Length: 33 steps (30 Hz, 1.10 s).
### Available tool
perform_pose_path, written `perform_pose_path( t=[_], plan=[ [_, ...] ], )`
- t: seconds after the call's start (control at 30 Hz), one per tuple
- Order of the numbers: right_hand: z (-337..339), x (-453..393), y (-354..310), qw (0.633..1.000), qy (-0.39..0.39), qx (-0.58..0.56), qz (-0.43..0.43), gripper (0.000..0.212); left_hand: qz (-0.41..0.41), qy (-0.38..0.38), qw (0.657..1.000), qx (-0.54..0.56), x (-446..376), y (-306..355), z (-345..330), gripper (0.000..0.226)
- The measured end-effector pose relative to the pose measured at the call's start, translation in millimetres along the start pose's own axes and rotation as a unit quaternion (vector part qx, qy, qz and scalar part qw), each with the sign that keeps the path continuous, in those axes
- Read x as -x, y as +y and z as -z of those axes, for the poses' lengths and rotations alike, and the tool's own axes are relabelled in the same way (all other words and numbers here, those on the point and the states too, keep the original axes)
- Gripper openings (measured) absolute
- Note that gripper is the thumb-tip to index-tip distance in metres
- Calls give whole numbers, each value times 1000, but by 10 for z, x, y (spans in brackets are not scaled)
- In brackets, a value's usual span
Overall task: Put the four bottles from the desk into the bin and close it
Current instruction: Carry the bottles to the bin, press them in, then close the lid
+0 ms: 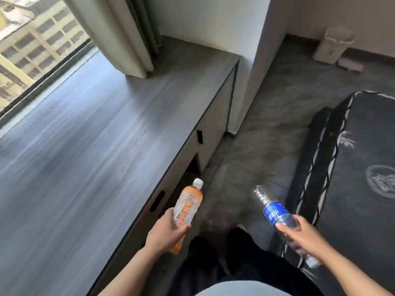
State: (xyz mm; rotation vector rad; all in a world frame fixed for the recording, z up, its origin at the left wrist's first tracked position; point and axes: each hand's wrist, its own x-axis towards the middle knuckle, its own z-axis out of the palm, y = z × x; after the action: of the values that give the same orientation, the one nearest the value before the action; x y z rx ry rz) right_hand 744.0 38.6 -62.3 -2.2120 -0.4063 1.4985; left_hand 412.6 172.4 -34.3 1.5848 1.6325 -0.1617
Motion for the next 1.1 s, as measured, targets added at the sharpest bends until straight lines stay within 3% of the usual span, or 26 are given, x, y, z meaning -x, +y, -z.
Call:
perform_pose_path(
  t=[0.27, 0.4, 0.57, 0.7, 0.83, 1.0, 1.1],
  plan=[
    [740, -268, 317, 998, 33, -41, -20, 43, 19, -60, 990, -130, -365, 538, -394, 57],
    [987, -411, 202, 996, 59, -57, -16, 42, 40, -70, 984, -157, -552, 689, -400, 50],
    [1230, -636, 106, 994, 87, -60, -36, 37, 55, -96, 978, -175, -923, 1018, -344, 59],
    [1368, -795, 126, 990, 119, -45, -57, 38, 39, -104, 973, -203, -1359, 1439, -300, 64],
    [1529, -870, 136, 982, 145, -43, -112, 16, 11, -108, 967, -230, -1830, 1984, -209, 62],
    [1748, -980, 41, 973, 154, -73, -156, 14, -42, -118, 953, -275, -2404, 2746, -159, 65],
    [1879, -1082, -39, 962, 169, -107, -186, 36, -48, -119, 954, -269, -2672, 3176, -187, 68]
  ],
)
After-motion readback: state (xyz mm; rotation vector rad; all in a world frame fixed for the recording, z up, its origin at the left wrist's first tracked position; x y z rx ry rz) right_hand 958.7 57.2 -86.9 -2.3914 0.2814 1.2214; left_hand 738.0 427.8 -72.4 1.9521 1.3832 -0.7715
